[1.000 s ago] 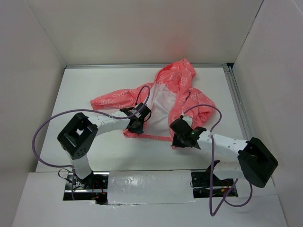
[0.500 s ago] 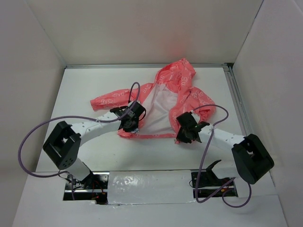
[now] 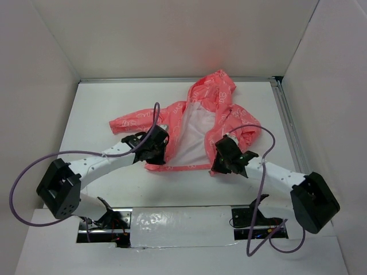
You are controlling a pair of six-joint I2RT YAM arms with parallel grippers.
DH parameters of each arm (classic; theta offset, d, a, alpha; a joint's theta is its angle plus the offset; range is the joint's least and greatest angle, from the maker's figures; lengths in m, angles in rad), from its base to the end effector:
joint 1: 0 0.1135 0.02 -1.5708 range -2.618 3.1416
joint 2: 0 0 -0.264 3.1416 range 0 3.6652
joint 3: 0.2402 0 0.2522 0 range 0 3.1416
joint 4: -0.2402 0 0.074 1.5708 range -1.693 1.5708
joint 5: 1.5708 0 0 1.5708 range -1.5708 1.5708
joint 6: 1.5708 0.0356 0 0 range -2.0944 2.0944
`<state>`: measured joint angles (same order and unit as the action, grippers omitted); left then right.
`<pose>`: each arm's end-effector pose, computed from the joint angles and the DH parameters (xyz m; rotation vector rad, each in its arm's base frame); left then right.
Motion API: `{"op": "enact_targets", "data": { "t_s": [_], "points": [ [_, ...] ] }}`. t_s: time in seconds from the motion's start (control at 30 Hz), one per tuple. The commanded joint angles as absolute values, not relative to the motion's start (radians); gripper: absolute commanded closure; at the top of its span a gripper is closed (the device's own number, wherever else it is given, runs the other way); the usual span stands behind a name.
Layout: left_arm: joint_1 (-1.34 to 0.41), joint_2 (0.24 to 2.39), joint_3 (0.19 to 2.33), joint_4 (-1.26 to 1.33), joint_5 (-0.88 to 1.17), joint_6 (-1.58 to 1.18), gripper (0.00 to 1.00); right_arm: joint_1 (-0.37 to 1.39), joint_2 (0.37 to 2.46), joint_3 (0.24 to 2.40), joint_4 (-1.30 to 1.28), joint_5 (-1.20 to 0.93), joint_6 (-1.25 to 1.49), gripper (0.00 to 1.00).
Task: Zip up the jacket
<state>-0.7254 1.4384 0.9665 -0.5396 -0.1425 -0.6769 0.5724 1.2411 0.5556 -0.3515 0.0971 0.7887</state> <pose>0.2193 -0.1877 0.2247 0.0098 2.6047 -0.3404 0.1850 0.1151 0.1604 0.3204 2.6256 0.3551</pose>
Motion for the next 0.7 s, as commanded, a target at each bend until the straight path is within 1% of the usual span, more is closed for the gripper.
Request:
{"op": "enact_targets", "data": {
  "t_s": [0.0,0.07,0.13,0.23,0.3,0.4,0.53,0.67],
  "points": [
    [-0.732,1.384,0.948,-0.448,-0.008,-0.615,1.0,0.63,1.134,0.549,-0.27,0.042,0.683,1.0],
    [-0.732,1.373,0.959,-0.414,0.014,-0.629,1.0,0.681,1.06,0.539,-0.235,0.009,0.646,1.0],
    [-0.732,1.353,0.969,-0.338,0.08,-0.634,1.0,0.716,0.993,0.532,-0.204,-0.033,0.627,1.0],
    [-0.733,1.327,0.985,-0.246,0.127,-0.681,1.0,0.726,0.916,0.52,-0.147,-0.037,0.637,1.0],
    [-0.735,1.296,0.988,-0.172,0.146,-0.731,1.0,0.726,0.872,0.486,-0.033,-0.069,0.638,1.0],
    [-0.738,1.257,0.979,-0.108,0.132,-0.834,1.0,0.726,0.838,0.462,0.067,-0.092,0.64,1.0],
    [-0.738,1.195,0.939,0.039,0.115,-0.877,1.0,0.721,0.827,0.449,0.187,-0.1,0.64,1.0],
    [-0.738,1.18,0.92,0.078,0.088,-0.948,1.0,0.719,0.781,0.41,0.32,-0.088,0.649,1.0]
  ]
}}
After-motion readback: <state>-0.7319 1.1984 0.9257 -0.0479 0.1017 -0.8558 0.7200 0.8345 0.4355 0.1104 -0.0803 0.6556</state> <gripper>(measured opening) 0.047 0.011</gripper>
